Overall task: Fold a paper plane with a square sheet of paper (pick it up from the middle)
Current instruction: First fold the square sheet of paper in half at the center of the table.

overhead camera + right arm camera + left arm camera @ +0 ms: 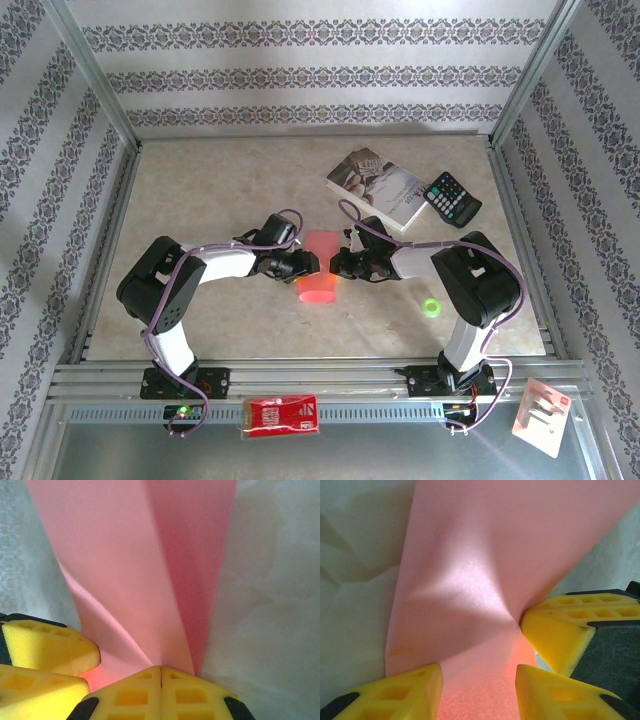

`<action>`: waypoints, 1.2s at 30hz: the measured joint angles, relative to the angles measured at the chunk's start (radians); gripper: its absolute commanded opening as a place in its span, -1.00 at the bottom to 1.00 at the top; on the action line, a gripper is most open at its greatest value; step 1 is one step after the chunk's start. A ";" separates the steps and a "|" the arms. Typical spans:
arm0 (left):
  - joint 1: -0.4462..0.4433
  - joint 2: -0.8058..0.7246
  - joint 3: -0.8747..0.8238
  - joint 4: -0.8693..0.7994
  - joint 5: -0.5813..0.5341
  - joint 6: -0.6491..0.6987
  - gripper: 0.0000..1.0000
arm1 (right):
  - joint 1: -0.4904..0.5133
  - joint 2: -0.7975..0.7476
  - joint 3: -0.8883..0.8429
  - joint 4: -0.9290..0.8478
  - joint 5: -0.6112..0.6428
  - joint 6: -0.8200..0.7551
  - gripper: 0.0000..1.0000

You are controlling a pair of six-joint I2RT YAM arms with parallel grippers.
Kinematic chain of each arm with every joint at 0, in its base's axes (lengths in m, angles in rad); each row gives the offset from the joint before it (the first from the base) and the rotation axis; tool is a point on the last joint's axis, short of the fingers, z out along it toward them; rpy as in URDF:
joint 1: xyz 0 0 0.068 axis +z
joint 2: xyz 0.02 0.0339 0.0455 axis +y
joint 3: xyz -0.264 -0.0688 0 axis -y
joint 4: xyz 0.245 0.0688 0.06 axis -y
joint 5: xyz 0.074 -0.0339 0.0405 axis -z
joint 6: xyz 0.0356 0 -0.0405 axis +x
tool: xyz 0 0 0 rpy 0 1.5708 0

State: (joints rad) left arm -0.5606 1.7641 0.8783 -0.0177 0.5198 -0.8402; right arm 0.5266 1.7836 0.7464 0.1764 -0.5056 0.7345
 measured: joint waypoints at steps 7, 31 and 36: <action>-0.006 -0.077 -0.030 0.002 0.000 0.000 -0.10 | 0.000 -0.001 0.000 0.000 0.000 0.000 -1.00; -0.042 -0.130 -0.149 0.079 0.029 -0.049 -0.06 | 0.002 -0.003 0.000 -0.003 0.007 0.000 -1.00; -0.054 -0.129 -0.159 0.124 0.065 -0.078 -0.06 | 0.006 -0.005 0.000 -0.004 0.017 0.000 -1.00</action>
State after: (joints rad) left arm -0.6147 1.6352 0.7189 0.1059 0.5850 -0.9184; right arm 0.5331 1.7790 0.7464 0.1726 -0.4885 0.7341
